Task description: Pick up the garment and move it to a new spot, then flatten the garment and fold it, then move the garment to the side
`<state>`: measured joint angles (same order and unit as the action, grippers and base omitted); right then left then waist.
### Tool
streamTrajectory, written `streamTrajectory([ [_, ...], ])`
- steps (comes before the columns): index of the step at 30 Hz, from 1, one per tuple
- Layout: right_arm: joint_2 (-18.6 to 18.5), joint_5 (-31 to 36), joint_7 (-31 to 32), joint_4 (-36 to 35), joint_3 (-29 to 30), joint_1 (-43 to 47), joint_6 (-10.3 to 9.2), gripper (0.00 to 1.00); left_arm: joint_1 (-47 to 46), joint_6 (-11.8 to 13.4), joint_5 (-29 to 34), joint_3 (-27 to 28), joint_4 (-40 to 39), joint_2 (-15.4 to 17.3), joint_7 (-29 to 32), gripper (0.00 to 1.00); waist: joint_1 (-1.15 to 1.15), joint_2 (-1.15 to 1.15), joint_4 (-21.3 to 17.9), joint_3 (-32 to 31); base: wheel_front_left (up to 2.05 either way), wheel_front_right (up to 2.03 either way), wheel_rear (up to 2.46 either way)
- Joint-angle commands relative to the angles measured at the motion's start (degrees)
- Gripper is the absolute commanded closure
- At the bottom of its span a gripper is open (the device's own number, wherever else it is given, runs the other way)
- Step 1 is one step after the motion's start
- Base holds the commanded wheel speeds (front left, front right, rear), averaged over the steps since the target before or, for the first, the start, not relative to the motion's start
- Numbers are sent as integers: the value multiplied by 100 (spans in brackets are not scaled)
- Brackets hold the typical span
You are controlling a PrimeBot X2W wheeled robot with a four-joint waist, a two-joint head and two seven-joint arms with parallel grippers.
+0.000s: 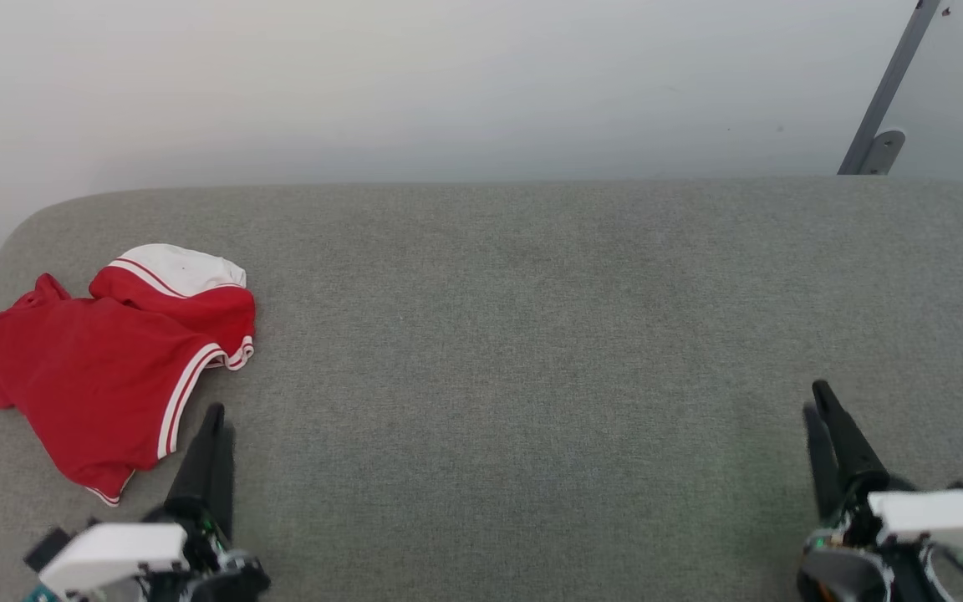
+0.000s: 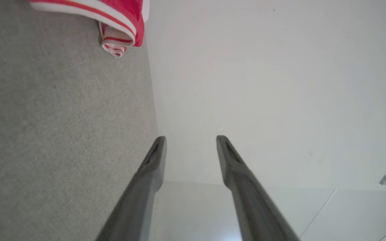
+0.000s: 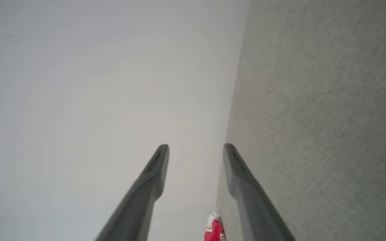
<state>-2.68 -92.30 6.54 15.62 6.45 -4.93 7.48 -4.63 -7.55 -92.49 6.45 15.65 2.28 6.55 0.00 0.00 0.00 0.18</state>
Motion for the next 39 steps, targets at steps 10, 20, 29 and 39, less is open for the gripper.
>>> streamTrajectory([
  [10, -61, 167, -139, 182, -61, -342, 0, 0, -125, 1, 270, -12, 17, 173, -225, 0, 0, 0, 7, 6, 0, 0, 0],
  [20, -346, 926, -486, 291, -526, -688, 2, 0, -258, 25, 1255, -126, 42, 467, -533, 0, 0, 0, 21, 15, 0, 0, 0],
  [29, -615, 2066, -746, 486, -974, -968, 3, 0, -296, 83, 2579, -108, -82, 545, -748, 0, 0, 0, 40, 34, 0, 0, 0],
  [39, -727, 3349, -944, 519, -913, -1125, 4, 0, -254, 231, 3887, -201, -227, 677, -942, 0, 0, 0, 47, 55, 0, 0, 0],
])
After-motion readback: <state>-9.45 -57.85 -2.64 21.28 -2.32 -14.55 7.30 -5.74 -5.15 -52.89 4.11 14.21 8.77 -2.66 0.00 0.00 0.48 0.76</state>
